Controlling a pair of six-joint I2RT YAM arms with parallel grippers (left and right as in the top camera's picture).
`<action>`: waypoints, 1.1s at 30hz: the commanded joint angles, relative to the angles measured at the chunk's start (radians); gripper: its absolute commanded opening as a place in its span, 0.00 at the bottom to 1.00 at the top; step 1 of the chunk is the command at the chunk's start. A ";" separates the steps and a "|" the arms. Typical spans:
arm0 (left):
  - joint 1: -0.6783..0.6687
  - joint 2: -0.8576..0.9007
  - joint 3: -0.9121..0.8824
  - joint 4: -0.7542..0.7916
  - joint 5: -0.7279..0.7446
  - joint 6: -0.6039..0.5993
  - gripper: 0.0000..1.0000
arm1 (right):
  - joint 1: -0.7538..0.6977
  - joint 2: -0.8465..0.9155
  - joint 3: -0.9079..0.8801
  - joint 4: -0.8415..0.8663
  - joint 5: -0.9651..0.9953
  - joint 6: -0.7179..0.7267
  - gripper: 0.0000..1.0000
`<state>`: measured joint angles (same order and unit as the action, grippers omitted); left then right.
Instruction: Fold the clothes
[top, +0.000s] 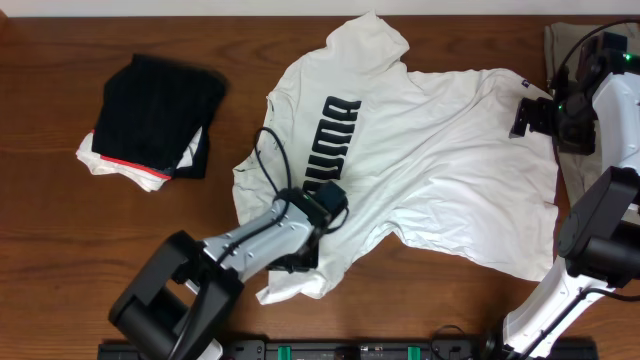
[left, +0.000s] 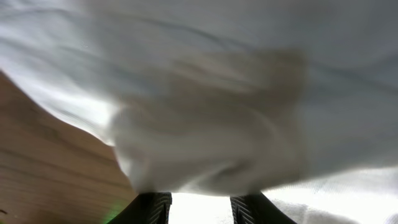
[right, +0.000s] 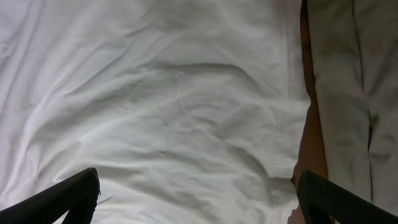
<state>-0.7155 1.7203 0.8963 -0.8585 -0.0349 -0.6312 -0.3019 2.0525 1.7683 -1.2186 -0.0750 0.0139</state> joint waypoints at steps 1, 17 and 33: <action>0.074 0.048 -0.021 0.011 -0.080 0.010 0.34 | 0.001 -0.027 0.018 -0.001 -0.005 0.000 0.99; 0.150 -0.196 0.091 -0.038 0.068 0.110 0.58 | 0.001 -0.027 0.018 -0.001 -0.004 0.000 0.99; 0.402 -0.142 0.097 0.256 -0.047 0.210 0.27 | 0.001 -0.027 0.018 -0.001 -0.004 0.000 0.99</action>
<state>-0.3550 1.5379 0.9844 -0.6155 -0.0586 -0.4423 -0.3019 2.0525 1.7683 -1.2186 -0.0750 0.0139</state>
